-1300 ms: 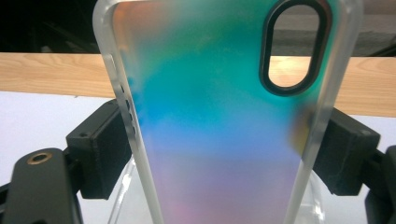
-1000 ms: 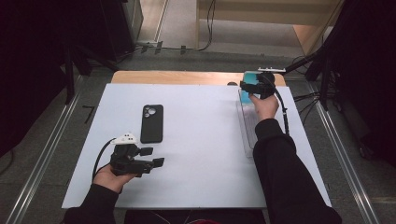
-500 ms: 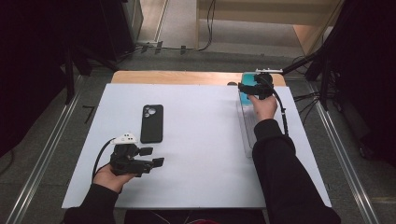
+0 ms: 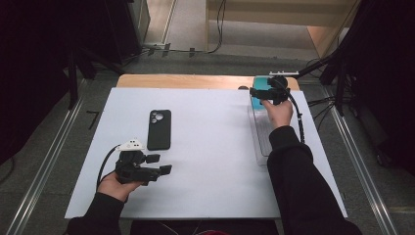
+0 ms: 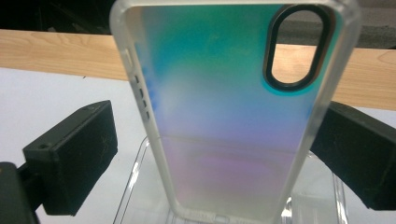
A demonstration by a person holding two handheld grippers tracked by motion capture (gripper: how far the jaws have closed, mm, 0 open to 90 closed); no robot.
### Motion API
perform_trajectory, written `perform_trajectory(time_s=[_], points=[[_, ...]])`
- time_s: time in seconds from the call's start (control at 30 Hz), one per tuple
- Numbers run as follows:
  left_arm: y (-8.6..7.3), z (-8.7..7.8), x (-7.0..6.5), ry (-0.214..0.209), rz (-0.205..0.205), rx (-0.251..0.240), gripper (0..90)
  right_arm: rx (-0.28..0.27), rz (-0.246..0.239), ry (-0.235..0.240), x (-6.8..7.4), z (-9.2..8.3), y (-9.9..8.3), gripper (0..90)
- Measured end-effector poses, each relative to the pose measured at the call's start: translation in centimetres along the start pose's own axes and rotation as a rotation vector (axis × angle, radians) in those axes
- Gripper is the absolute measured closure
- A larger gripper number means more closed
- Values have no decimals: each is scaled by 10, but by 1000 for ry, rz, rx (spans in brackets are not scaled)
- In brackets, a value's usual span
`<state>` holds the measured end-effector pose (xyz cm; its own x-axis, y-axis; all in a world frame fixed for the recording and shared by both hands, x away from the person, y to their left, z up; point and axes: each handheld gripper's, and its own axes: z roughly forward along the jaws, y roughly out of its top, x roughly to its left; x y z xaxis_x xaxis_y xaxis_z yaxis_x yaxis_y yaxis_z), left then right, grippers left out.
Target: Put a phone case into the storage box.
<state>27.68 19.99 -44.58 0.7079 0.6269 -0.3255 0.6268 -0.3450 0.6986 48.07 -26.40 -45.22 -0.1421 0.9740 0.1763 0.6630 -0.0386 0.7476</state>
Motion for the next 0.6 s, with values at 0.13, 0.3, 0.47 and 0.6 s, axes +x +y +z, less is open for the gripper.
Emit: perform_trajectory(time_s=[0.13, 0.3, 0.47, 0.6], points=[[0, 0, 0, 1, -1, -1, 300, 13, 12, 10, 2, -12, 2, 3], [1, 0, 1, 4, -6, -2, 299, 18, 9, 25, 6, -31, -4, 3], [3, 0, 1, 4, -6, -5, 299, 32, -1, 95, 13, -50, -10, 4], [4, 0, 2, 1, -3, -3, 299, 50, -21, 149, 22, -65, -17, 4]])
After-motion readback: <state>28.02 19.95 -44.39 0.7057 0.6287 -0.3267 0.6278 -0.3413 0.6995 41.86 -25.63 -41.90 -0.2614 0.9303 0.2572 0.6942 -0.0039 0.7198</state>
